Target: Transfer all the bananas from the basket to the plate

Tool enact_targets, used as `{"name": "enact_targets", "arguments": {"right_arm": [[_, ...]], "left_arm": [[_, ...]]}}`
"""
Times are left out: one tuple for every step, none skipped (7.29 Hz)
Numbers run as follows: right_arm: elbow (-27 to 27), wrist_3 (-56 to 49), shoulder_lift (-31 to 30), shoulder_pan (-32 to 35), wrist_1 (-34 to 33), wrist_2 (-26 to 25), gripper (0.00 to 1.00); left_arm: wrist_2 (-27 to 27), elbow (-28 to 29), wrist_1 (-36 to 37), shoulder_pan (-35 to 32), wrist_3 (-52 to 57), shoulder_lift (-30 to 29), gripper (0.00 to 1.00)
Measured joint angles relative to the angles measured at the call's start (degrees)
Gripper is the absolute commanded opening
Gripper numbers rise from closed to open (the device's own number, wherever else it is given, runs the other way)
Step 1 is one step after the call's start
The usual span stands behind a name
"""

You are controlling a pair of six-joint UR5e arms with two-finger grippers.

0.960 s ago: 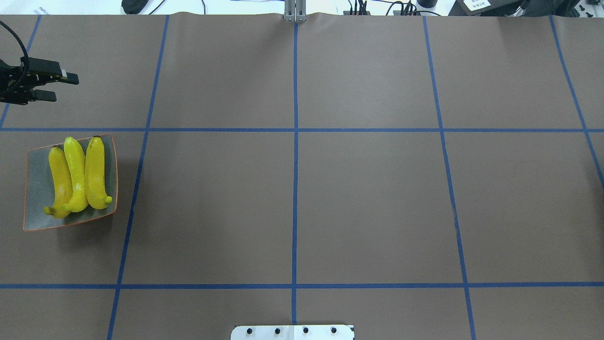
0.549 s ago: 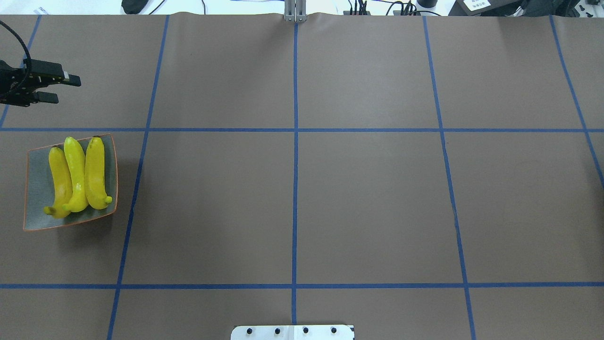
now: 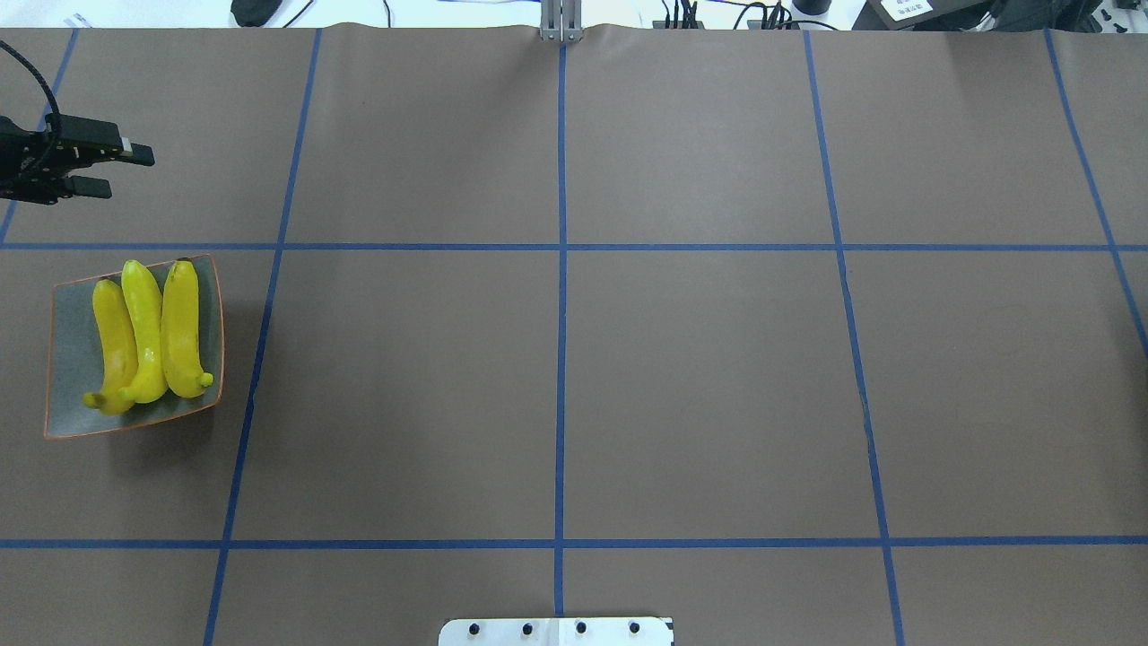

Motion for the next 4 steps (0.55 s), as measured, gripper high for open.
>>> {"name": "enact_targets", "arguments": {"right_arm": [[0.5, 0.1, 0.2, 0.4, 0.0, 0.1, 0.00], [0.7, 0.4, 0.1, 0.7, 0.0, 0.2, 0.00], [0.8, 0.8, -0.1, 0.7, 0.0, 0.3, 0.00], [0.6, 0.9, -0.3, 0.8, 0.0, 0.4, 0.00]], "left_arm": [[0.0, 0.1, 0.0, 0.1, 0.0, 0.0, 1.00], [0.0, 0.2, 0.0, 0.2, 0.0, 0.0, 1.00], [-0.1, 0.2, 0.0, 0.3, 0.1, 0.0, 1.00], [-0.1, 0.3, 0.0, 0.4, 0.1, 0.0, 1.00]]}}
